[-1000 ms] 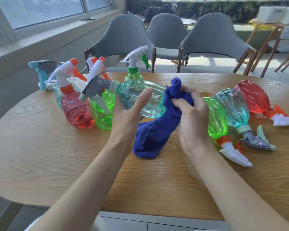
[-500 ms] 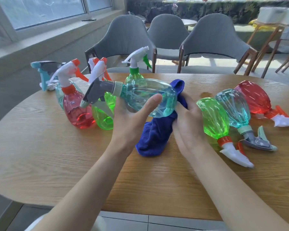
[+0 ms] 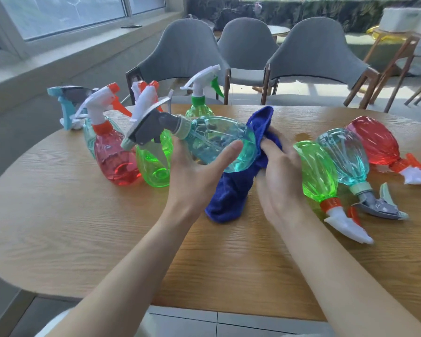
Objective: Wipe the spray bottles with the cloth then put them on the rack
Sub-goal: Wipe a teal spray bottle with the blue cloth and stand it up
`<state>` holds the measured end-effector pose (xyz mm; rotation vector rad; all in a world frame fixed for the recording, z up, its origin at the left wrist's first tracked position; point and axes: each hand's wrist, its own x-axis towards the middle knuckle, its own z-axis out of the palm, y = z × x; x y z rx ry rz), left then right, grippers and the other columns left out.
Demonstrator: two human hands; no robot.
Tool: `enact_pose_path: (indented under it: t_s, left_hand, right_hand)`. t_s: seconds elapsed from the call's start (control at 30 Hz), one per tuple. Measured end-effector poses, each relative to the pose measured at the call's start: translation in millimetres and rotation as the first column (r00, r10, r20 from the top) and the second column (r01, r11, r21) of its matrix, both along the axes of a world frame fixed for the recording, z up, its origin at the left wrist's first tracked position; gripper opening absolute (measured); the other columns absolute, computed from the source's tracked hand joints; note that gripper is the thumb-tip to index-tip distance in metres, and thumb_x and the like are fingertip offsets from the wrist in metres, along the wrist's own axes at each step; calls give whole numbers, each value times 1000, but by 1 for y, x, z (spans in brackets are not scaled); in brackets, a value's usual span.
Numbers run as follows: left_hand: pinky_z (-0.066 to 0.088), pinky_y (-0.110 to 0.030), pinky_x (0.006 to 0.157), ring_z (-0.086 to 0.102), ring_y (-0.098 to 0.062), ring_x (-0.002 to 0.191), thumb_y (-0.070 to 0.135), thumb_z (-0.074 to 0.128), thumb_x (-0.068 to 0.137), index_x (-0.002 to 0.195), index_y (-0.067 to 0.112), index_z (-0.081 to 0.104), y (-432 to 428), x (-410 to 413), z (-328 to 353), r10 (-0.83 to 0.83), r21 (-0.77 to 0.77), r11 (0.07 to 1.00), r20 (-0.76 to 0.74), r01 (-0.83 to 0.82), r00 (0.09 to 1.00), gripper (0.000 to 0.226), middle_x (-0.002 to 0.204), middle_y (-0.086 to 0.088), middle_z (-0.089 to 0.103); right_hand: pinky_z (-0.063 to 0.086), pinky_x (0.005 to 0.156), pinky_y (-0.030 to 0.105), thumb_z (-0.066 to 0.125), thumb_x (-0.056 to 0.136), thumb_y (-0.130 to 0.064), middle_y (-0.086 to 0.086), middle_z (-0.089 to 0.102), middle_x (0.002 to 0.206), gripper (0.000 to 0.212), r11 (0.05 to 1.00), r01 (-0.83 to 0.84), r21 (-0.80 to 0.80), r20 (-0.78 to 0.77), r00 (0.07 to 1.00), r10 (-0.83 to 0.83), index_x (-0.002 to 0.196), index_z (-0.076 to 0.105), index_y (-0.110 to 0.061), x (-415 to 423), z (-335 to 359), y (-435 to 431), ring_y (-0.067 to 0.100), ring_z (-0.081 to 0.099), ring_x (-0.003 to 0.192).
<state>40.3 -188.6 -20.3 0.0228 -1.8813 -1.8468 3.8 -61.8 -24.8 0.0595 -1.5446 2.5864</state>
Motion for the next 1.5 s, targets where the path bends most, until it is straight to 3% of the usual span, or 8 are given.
enact_pose_path:
  t_s: [0.2, 0.47, 0.67, 0.77, 0.93, 1.17, 1.37, 1.5]
  left_hand:
    - [54, -15, 91, 74, -2, 105, 20, 88, 89, 132, 14, 60, -2, -3, 4, 67, 3, 998, -33, -67, 997, 52, 115, 7, 77]
    - [62, -32, 92, 78, -8, 102, 23, 91, 86, 127, 21, 63, -1, 1, -2, -49, -79, 995, 85, 56, 995, 50, 109, 10, 80]
    - [54, -14, 82, 75, -1, 98, 25, 88, 88, 121, 22, 66, -7, -4, 3, -16, -72, 997, 69, 21, 998, 40, 105, 11, 79]
    - [59, -23, 85, 76, -5, 97, 33, 91, 81, 119, 26, 65, -11, -3, 2, -47, -126, 990, 98, 60, 994, 46, 104, 11, 79]
    - [61, -39, 89, 76, -10, 96, 34, 87, 79, 116, 24, 66, -4, 1, -3, -164, -256, 946, 145, 197, 976, 44, 102, 8, 79]
    - [61, -39, 86, 75, -10, 96, 46, 78, 77, 114, 29, 66, -5, -3, 1, -135, -267, 948, 154, 172, 979, 42, 100, 9, 77]
    - [60, -35, 89, 74, -7, 96, 19, 84, 82, 118, 33, 62, -2, 1, -1, -236, -323, 896, 233, 304, 943, 45, 101, 12, 77]
    - [60, -31, 87, 73, -3, 95, 23, 87, 80, 118, 34, 62, 0, 0, 0, -207, -314, 911, 216, 269, 954, 46, 101, 16, 76]
  right_hand:
    - [53, 87, 41, 61, 89, -26, 3, 75, 92, 19, 972, 23, 236, -27, 999, -17, 88, 80, -26, 5, -8, -3, 19, 66, 89]
    - [50, 110, 58, 60, 93, -38, 2, 79, 113, 26, 948, 41, 316, -12, 999, -40, 108, 80, -32, 0, -3, 4, 28, 72, 115]
    - [47, 106, 25, 58, 107, -27, -13, 68, 125, 24, 821, 101, 561, -234, 971, 41, 126, 72, -29, 12, 2, 7, 0, 62, 119]
    - [48, 107, 30, 53, 107, -32, -13, 70, 122, 26, 768, 121, 629, -266, 961, 67, 125, 72, -30, 7, 0, 10, 2, 64, 119]
    - [55, 84, 42, 48, 112, -25, 1, 76, 91, 34, 858, -83, 507, -98, 983, 153, 98, 76, -12, 3, 7, 13, 14, 70, 87]
    - [48, 107, 30, 48, 110, -23, -11, 67, 123, 30, 730, 189, 657, -396, 911, 120, 131, 69, -20, 13, -2, 2, 6, 62, 121]
    - [56, 82, 25, 49, 113, -20, -5, 77, 104, 26, 862, -98, 497, -126, 975, 183, 122, 73, -19, 4, 7, 7, 12, 74, 99]
    - [56, 78, 24, 54, 108, -13, 0, 78, 101, 25, 872, -141, 469, -117, 969, 220, 114, 78, -16, 4, 9, 12, 14, 75, 95]
